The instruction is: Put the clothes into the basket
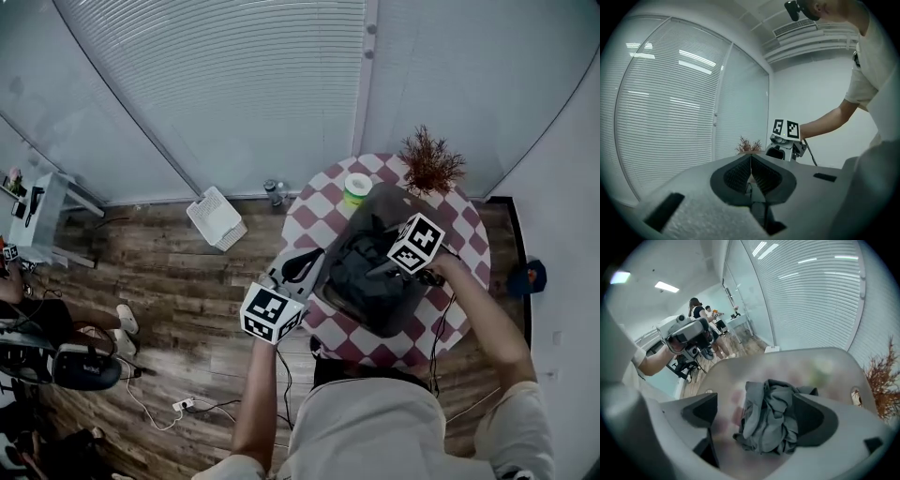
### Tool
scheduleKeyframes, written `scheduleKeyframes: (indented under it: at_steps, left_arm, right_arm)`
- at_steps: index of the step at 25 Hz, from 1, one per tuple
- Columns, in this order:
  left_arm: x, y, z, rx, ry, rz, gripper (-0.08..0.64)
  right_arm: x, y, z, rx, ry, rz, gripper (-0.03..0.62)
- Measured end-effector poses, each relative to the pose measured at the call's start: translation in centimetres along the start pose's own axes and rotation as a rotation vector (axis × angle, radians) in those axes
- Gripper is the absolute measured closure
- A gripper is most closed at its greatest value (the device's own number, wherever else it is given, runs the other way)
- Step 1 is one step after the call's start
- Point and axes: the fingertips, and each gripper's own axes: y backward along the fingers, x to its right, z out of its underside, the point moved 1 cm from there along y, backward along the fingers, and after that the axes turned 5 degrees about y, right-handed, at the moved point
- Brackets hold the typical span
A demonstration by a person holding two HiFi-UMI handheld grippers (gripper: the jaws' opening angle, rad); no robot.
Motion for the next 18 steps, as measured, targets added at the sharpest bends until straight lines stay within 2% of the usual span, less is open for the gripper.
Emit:
scheduleKeyframes:
  at_steps: [6, 10, 13, 18]
  left_arm:
    - [1.5, -0.7, -1.4, 0.002, -0.013, -0.055, 0.545]
    - [2.0, -0.2, -2.5, 0.047, 0.017, -0.121, 0.545]
    - [2.8, -0.2, -2.8, 0.043, 0.001, -0.157, 0.545]
    - [4.8, -0.9, -3.2, 0.049, -0.018, -0.199, 0.545]
  right_arm:
    - [-1.4, 4.1, -2.7, 0.213, 0.087, 0.001, 0.117]
    - [-1.9, 8.0, -4.7, 0.438, 0.18, 0.056, 0.118]
    - [-2.3, 11.0, -5.0, 0.602, 0.259, 0.109, 0.118]
    - [-2.3, 15.4, -4.6, 0.839, 0.256, 0.137, 0.12]
